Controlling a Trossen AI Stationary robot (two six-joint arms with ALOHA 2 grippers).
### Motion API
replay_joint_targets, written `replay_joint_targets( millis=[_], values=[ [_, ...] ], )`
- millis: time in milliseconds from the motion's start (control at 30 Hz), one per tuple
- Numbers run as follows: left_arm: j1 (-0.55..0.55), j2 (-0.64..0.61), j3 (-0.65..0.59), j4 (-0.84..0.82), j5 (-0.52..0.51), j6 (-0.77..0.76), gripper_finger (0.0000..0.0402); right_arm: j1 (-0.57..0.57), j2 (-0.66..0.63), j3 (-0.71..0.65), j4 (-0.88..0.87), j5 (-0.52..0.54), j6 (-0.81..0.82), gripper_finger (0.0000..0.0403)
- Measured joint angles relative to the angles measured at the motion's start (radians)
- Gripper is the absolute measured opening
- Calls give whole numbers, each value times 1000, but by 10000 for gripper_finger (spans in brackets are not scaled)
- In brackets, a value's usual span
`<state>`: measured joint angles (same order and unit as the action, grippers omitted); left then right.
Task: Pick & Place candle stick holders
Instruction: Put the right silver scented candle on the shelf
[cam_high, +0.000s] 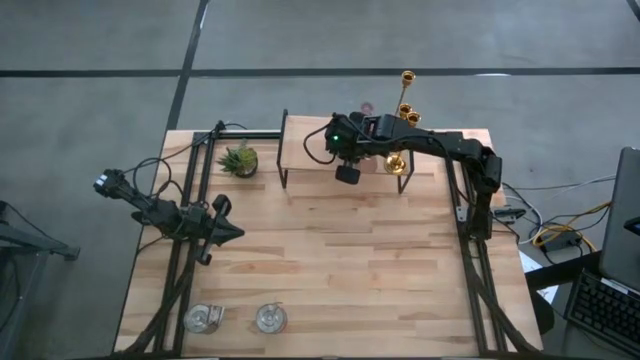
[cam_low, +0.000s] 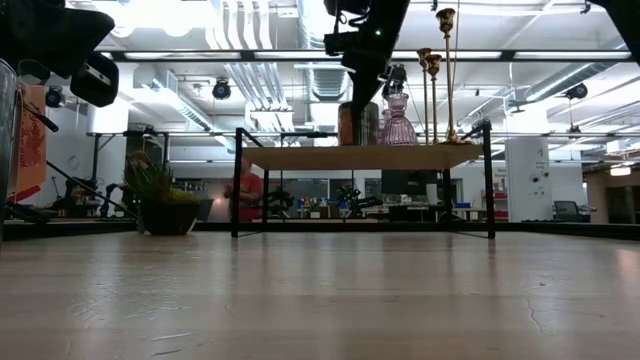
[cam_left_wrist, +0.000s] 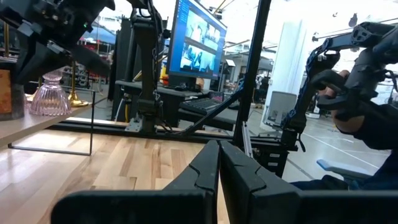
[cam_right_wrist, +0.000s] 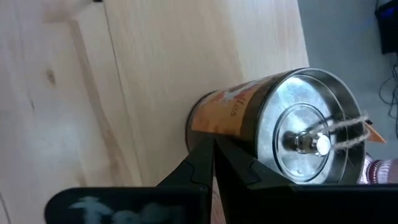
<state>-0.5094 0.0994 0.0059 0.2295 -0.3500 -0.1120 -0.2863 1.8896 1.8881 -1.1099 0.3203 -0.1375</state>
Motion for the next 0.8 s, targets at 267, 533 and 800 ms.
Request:
replay_joint_targets(
  millis=[267, 533, 800],
  values=[
    [0, 0, 0, 0, 0, 0, 16, -17, 0, -13, 32, 25, -24, 8],
    [0, 0, 0, 0, 0, 0, 16, -22, -1, -56, 81, 99, -71, 8],
    [0, 0, 0, 0, 0, 0, 16, -38, -1, -79, 149, 102, -105, 8]
  ],
)
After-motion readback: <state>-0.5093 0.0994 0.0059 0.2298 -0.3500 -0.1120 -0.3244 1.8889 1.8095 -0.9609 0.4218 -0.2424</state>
